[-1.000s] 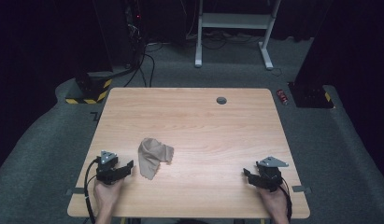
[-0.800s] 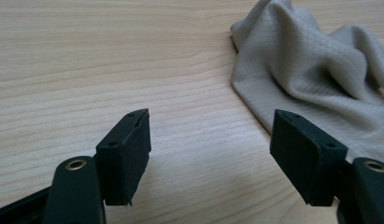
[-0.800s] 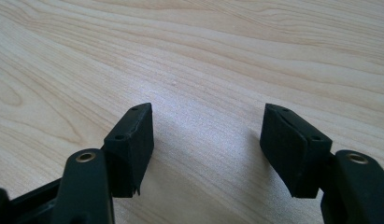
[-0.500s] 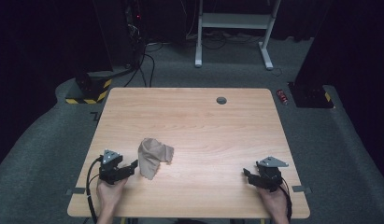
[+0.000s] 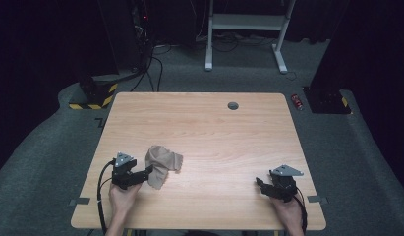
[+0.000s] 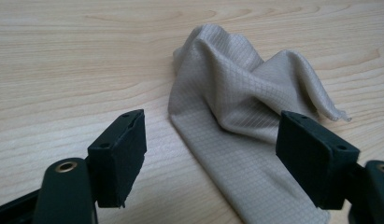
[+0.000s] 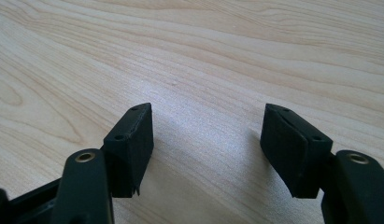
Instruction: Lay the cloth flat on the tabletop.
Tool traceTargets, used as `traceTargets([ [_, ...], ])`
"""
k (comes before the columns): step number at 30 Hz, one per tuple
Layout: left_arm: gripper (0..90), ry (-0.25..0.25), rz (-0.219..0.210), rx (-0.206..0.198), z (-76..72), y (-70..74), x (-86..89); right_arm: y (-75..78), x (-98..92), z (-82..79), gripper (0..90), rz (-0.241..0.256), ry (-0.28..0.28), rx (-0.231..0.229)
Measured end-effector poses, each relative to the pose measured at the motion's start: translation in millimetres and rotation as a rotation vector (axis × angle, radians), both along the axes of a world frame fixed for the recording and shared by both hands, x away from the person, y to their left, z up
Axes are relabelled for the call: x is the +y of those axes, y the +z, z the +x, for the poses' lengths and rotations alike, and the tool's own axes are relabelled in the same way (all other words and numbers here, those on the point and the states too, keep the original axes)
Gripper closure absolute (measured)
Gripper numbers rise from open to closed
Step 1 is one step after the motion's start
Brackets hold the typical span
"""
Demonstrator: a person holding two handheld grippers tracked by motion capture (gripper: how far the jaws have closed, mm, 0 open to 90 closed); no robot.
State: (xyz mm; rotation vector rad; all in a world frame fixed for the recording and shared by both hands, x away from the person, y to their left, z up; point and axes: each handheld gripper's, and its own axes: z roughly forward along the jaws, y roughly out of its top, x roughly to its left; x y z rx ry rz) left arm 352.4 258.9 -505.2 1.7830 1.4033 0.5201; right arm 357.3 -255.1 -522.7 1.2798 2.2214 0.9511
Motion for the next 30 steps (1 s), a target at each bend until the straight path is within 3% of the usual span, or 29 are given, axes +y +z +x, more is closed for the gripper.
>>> traceTargets([
  [6, 24.0, -0.016, -0.008, 0.008, 7.8, -0.5, -5.4, 0.0, 0.0, 0.0, 34.5, 0.000, 0.000, 0.000],
  [13, 23.7, -0.029, 0.046, 0.024, 20.6, -0.6, -14.9, 0.0, 0.0, 0.0, 34.5, -0.001, 0.001, 0.000],
  [15, 24.5, -0.022, 0.052, 0.017, 24.4, -3.2, -16.4, 0.0, 0.1, 0.0, 34.5, 0.000, 0.000, 0.000],
  [19, 25.8, -0.006, 0.052, 0.044, 32.1, -10.6, -13.2, 0.0, 0.0, 0.0, 34.4, 0.000, 0.000, 0.000],
  [24, 35.7, -0.006, 0.074, 0.052, 34.9, -14.1, -14.6, 0.0, 0.1, 0.0, 34.4, 0.000, 0.000, 0.000],
  [30, 58.3, -0.020, 0.060, 0.055, 37.1, -16.7, -15.2, 0.0, 0.1, 0.0, 34.4, 0.000, 0.000, 0.001],
])
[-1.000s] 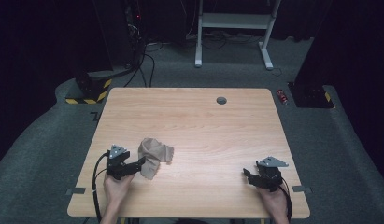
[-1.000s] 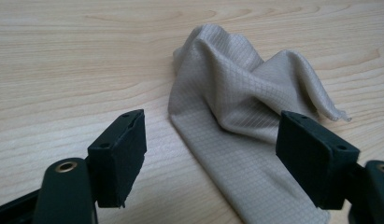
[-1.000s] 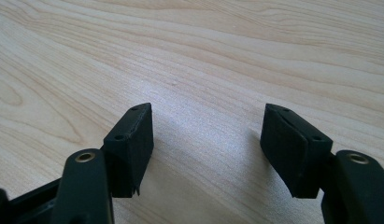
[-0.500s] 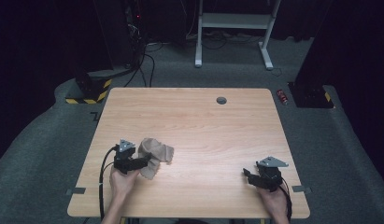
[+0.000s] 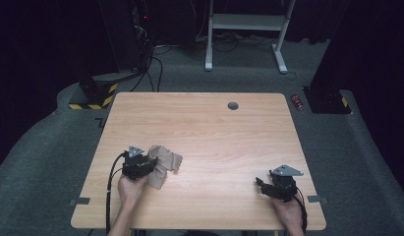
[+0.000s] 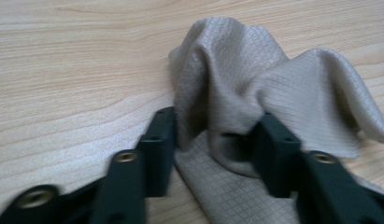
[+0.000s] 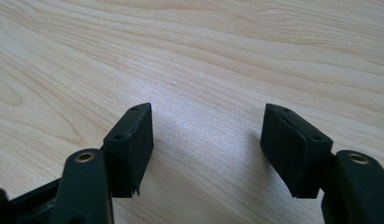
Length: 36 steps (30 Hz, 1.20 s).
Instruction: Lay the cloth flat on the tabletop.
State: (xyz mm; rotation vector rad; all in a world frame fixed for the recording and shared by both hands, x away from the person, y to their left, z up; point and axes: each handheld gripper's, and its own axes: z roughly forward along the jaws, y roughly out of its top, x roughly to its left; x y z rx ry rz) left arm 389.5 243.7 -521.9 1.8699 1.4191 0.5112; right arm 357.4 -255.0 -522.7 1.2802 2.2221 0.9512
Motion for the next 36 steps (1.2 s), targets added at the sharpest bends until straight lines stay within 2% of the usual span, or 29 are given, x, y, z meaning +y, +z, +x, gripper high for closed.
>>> traceTargets([
  [4, 75.6, -0.002, -0.009, 0.009, 0.8, 0.2, 2.4, 0.0, 0.0, 0.0, 34.5, 0.000, 0.000, 0.000],
  [7, 82.8, -0.011, -0.010, 0.010, 0.5, 0.4, 0.9, 0.0, 0.0, 0.0, 34.4, -0.001, 0.000, 0.000],
  [8, 83.7, -0.017, 0.003, 0.010, 1.0, 1.5, -0.8, 0.0, 0.0, 0.0, 34.4, 0.000, 0.000, -0.001],
  [11, 85.0, -0.038, 0.014, 0.006, 3.1, 4.1, -4.9, 0.0, 0.0, 0.0, 34.4, -0.001, 0.000, 0.000],
  [15, 85.5, -0.067, 0.004, -0.005, 4.5, 6.1, -13.6, 0.0, 0.0, 0.0, 34.4, -0.001, 0.001, 0.000],
  [18, 85.7, -0.081, -0.036, -0.012, 5.1, 6.7, -17.8, 0.0, 0.0, 0.0, 34.3, -0.002, 0.001, -0.001],
  [24, 85.8, -0.095, -0.089, -0.020, 6.2, 8.3, -23.6, 0.0, 0.0, 0.0, 34.2, -0.002, 0.001, -0.001],
  [27, 85.8, -0.124, -0.040, -0.036, 5.6, 13.1, -32.8, 0.0, 0.1, 0.0, 34.2, -0.001, 0.001, -0.001],
  [31, 85.9, -0.157, -0.059, -0.058, 7.1, 20.9, -44.8, 0.0, 0.1, -0.1, 34.2, -0.002, 0.002, -0.001],
  [36, 86.0, -0.195, -0.056, -0.065, 11.2, 25.1, -59.6, 0.0, 0.1, 0.0, 34.2, -0.002, 0.002, -0.001],
])
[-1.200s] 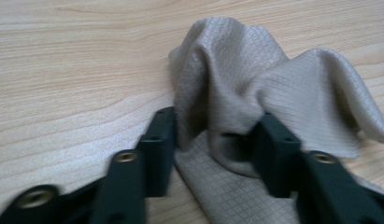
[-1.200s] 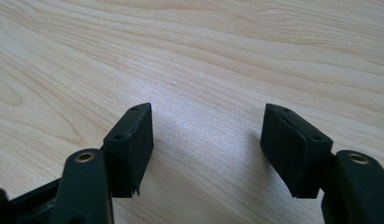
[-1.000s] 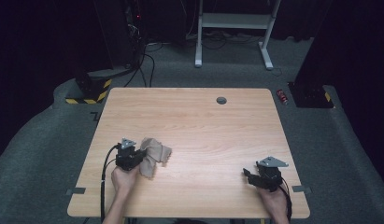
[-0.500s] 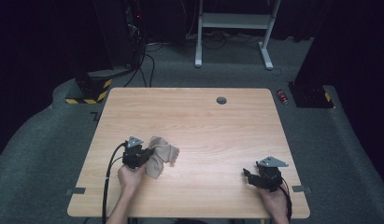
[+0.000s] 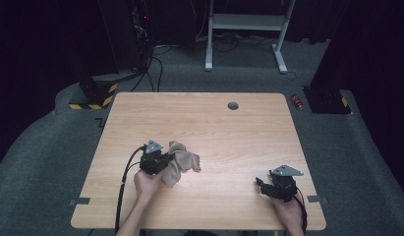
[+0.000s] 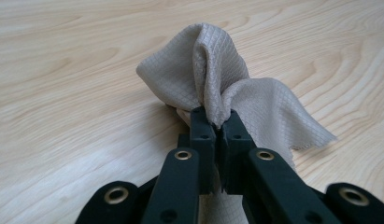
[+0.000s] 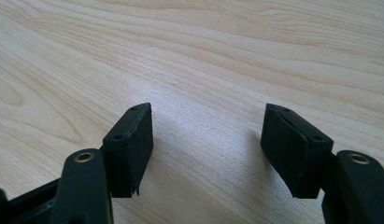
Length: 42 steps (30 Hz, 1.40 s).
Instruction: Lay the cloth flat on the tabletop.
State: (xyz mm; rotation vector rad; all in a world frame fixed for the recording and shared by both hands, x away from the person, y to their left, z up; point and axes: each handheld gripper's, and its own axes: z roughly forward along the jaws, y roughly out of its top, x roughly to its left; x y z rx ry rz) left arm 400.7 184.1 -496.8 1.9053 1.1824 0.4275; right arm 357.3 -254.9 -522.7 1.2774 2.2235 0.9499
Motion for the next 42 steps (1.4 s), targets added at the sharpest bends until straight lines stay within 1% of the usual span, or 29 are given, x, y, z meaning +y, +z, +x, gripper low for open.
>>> traceTargets([
  [1, 86.0, -0.009, -0.003, -0.002, 1.2, 1.4, -3.7, 0.0, 0.0, 0.0, 34.2, 0.000, 0.000, 0.000],
  [3, 86.0, -0.021, -0.025, -0.006, 2.7, 2.7, -8.8, 0.0, 0.0, 0.0, 34.2, 0.000, 0.000, 0.000],
  [8, 86.0, -0.055, -0.027, -0.015, 7.7, 7.8, -24.4, 0.0, 0.0, 0.0, 34.2, 0.000, 0.000, 0.000],
  [9, 86.0, -0.065, -0.033, -0.023, 9.0, 10.0, -29.2, 0.0, 0.0, 0.0, 34.2, 0.000, 0.000, 0.000],
  [11, 86.0, -0.079, -0.043, -0.023, 10.9, 12.7, -36.2, 0.0, 0.0, 0.0, 34.2, 0.000, 0.000, 0.000],
  [14, 86.0, -0.110, -0.039, -0.031, 14.4, 16.7, -48.7, 0.0, -0.1, 0.3, 34.2, -0.002, 0.002, -0.002],
  [15, 86.0, -0.116, -0.056, -0.033, 15.3, 17.3, -52.3, 0.0, -0.2, 0.3, 34.2, -0.002, 0.002, -0.002],
  [16, 86.0, -0.123, -0.068, -0.025, 16.7, 17.8, -56.1, 0.0, -0.1, 0.3, 34.2, -0.002, 0.002, -0.002],
  [22, 86.0, -0.156, -0.079, -0.027, 21.3, 21.2, -72.0, -0.1, -0.2, 0.6, 34.2, -0.003, 0.003, -0.004],
  [24, 86.0, -0.164, -0.083, -0.030, 22.0, 23.0, -75.8, -0.1, -0.1, 0.7, 34.2, -0.002, 0.003, -0.004],
  [26, 86.0, -0.171, -0.110, -0.025, 22.9, 23.7, -78.9, -0.1, -0.1, 0.7, 34.2, -0.002, 0.003, -0.004],
  [30, 85.9, -0.183, -0.111, -0.018, 24.7, 21.7, -84.8, -0.1, -0.1, 0.8, 34.2, -0.002, 0.002, -0.004],
  [35, 85.8, -0.183, -0.130, -0.006, 26.9, 19.5, -89.8, -0.1, 0.1, 0.7, 34.2, -0.001, 0.000, -0.002],
  [39, 85.6, -0.190, -0.122, 0.000, 29.0, 16.7, -93.0, -0.1, 0.2, 0.9, 34.2, -0.001, 0.001, -0.002],
  [40, 85.4, -0.189, -0.111, 0.007, 30.4, 14.6, -93.6, -0.1, 0.2, 0.8, 34.2, -0.001, 0.001, -0.002],
  [42, 84.5, -0.187, -0.107, 0.008, 30.8, 13.7, -93.8, -0.1, 0.2, 0.8, 34.2, -0.001, 0.001, -0.002],
])
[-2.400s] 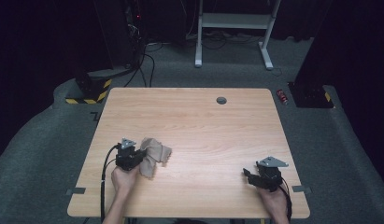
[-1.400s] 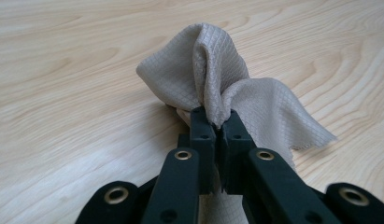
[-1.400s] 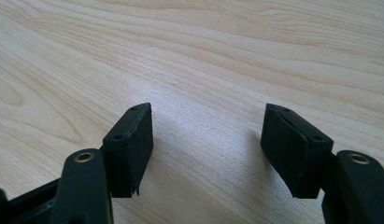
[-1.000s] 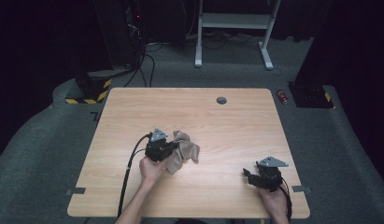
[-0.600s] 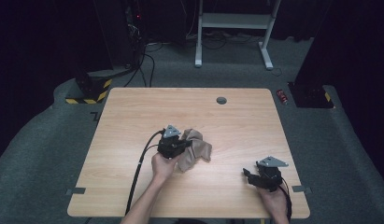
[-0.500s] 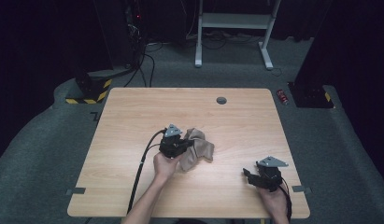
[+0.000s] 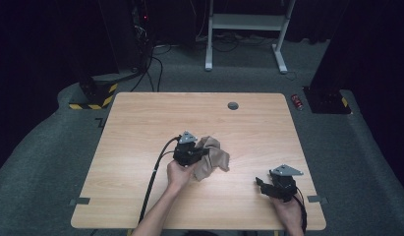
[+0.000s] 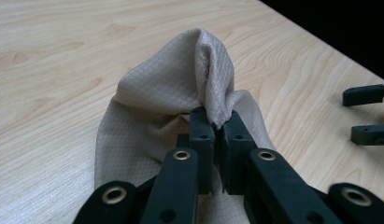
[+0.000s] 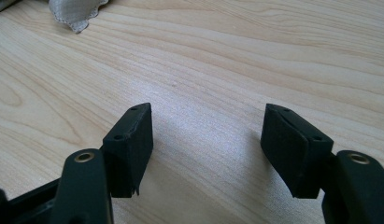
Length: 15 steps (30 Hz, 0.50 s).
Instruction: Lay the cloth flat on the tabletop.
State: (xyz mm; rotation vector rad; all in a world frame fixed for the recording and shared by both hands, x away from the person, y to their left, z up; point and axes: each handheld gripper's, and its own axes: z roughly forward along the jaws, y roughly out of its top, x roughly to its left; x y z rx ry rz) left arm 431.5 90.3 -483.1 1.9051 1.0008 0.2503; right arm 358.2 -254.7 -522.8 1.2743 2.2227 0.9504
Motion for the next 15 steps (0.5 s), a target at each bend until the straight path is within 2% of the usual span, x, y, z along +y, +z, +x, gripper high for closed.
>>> traceTargets([
  [2, 82.9, 0.008, 0.008, 0.009, 0.7, -1.9, -0.8, 0.0, 0.0, 0.0, 34.2, 0.000, 0.000, 0.000],
  [8, 71.6, 0.019, 0.049, 0.003, -0.5, -1.2, 1.1, 0.0, 0.0, 0.0, 34.2, 0.000, 0.000, 0.000],
  [12, 55.6, 0.055, 0.068, 0.000, -4.0, -0.1, 6.5, 0.0, 0.0, 0.0, 34.2, 0.000, 0.000, 0.000],
  [15, 48.9, 0.087, 0.056, -0.002, -8.3, 1.1, 14.0, 0.0, 0.0, 0.0, 34.2, 0.000, 0.000, 0.000],
])
